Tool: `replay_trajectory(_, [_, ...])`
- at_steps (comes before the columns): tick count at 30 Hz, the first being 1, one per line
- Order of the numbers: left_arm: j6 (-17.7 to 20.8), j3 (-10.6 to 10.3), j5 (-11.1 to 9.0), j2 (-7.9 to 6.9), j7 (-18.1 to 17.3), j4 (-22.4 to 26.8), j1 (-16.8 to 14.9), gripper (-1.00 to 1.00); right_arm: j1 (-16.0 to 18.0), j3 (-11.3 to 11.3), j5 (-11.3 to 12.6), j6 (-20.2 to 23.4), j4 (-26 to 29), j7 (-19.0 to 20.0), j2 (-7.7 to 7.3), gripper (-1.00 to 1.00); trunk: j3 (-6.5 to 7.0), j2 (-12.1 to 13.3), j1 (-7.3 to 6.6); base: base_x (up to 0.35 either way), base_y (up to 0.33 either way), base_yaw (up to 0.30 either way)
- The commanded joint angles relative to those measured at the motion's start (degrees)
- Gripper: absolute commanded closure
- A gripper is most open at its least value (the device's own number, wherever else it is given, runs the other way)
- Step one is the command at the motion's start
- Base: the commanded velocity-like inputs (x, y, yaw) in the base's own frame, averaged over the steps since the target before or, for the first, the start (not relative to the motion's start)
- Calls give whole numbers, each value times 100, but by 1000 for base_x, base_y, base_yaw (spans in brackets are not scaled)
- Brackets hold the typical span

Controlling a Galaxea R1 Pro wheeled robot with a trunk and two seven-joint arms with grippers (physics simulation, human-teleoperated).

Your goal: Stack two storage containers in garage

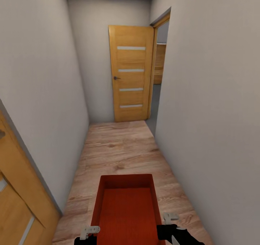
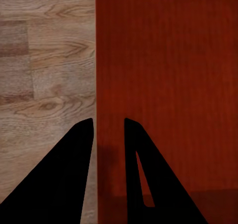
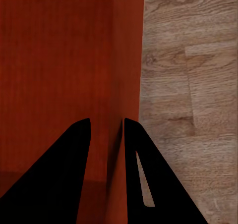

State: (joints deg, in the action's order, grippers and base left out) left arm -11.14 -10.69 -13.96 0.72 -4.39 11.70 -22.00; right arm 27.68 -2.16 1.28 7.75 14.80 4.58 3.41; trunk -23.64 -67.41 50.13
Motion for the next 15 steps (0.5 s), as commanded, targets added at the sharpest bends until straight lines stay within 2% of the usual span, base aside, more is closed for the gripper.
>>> replay_trajectory(1, [-161,-38,-54,-90,17,8,-6,100,1,-66,-5,34,-13,-1,-7,100,-6,-3,3,341,0,0])
replay_trajectory(15, [-161,-38,-54,-90,17,8,-6,100,1,-66,-5,34,-15,-1,-7,100,-6,-3,3,341,0,0])
